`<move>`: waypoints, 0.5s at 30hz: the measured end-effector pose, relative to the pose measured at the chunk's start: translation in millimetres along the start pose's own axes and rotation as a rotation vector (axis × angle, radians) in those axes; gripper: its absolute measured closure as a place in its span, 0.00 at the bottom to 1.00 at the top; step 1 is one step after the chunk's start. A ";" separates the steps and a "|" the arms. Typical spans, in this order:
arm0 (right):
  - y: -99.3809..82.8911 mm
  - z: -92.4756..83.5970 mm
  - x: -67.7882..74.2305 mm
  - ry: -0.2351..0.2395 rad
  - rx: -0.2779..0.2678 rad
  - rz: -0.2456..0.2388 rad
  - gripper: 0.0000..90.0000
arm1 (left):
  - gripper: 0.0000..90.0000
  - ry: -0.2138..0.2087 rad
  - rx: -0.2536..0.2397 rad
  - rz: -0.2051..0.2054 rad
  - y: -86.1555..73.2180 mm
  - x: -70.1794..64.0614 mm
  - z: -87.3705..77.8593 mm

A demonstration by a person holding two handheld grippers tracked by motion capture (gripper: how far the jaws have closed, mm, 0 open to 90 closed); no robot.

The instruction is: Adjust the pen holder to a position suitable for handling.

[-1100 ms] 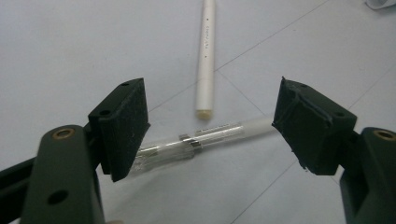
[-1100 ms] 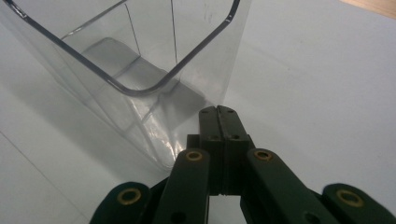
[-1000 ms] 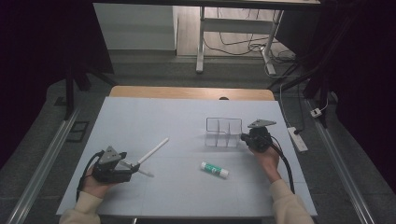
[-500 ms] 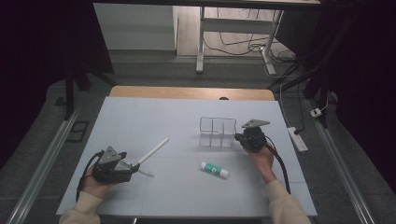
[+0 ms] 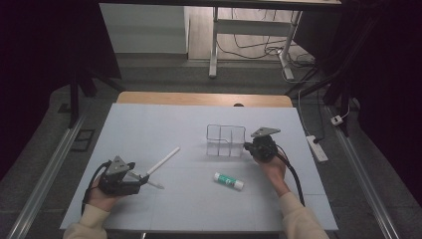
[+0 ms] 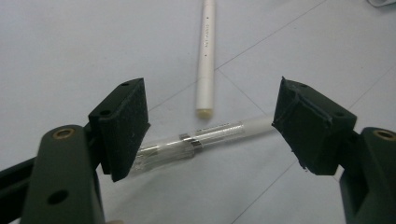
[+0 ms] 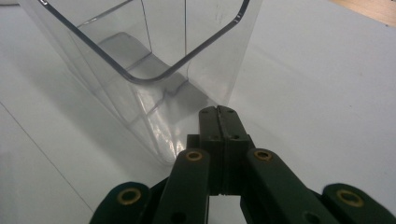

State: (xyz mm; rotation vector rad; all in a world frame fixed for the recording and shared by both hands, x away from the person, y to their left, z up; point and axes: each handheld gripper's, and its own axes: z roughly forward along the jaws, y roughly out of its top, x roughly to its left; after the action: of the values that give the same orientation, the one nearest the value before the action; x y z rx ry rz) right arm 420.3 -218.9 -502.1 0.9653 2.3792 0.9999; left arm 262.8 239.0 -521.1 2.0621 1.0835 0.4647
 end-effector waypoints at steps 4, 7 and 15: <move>3.7 3.8 3.1 0.002 -0.007 0.001 0.99 | 0.29 -0.001 0.004 0.004 0.2 -0.4 0.8; 6.3 6.0 5.3 0.006 -0.006 -0.008 0.99 | 0.29 -0.003 0.003 0.002 0.3 -0.9 0.4; 12.5 10.0 10.6 0.012 -0.012 -0.016 0.99 | 0.29 -0.006 -0.001 0.001 0.5 -1.1 0.1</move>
State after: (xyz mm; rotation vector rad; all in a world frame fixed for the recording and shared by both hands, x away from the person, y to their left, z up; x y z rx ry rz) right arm 424.3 -200.3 -500.5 0.9366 2.3845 1.0158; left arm 262.5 237.8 -520.7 2.0620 1.0784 0.4594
